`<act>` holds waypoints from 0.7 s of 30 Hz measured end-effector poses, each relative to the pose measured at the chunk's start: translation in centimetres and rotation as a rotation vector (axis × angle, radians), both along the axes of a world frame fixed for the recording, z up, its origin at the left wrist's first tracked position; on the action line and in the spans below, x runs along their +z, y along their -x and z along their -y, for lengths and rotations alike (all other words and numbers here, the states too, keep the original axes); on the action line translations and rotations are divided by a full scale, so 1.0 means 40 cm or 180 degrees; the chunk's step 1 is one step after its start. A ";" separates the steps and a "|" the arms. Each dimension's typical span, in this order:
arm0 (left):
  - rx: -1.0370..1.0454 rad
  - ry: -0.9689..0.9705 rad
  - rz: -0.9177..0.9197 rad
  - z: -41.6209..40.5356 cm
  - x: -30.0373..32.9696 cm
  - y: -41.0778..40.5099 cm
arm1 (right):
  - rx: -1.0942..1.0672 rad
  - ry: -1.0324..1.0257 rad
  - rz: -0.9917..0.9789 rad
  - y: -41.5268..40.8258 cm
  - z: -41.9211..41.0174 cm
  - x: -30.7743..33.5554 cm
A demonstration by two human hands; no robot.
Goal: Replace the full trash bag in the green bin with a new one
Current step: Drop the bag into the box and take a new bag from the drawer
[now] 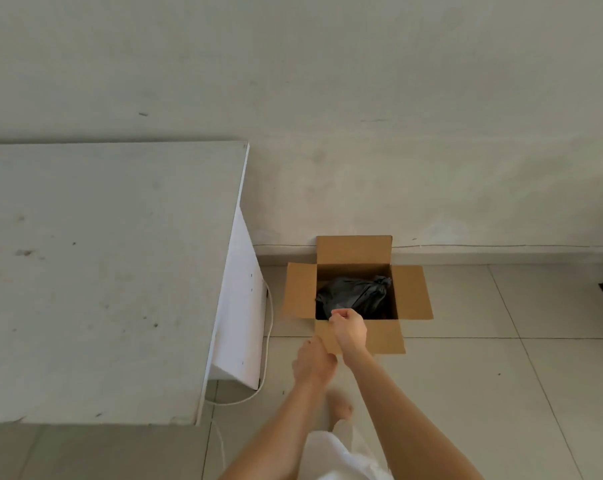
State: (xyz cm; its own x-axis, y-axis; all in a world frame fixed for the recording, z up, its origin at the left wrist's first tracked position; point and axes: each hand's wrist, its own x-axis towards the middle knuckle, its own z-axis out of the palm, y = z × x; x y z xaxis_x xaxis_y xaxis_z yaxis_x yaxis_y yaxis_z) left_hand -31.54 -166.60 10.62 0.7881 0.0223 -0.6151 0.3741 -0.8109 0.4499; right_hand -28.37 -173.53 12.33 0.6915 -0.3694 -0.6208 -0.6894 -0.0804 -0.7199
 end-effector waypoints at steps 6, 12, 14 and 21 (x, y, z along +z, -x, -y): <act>0.0547 0.0187 0.0234 -0.328 0.061 0.290 | 0.0159 -0.0040 0.0099 0.273 -0.304 -0.008; 0.1180 -0.0121 0.0074 -0.625 0.137 0.510 | 0.0668 -0.0474 0.0062 0.492 -0.580 0.056; 0.1321 -0.0078 0.0203 -0.669 0.155 0.519 | 0.0707 -0.0478 0.0003 0.510 -0.632 0.066; 0.1458 0.0055 0.0312 -0.775 0.172 0.552 | 0.0944 -0.0167 -0.0125 0.515 -0.732 0.074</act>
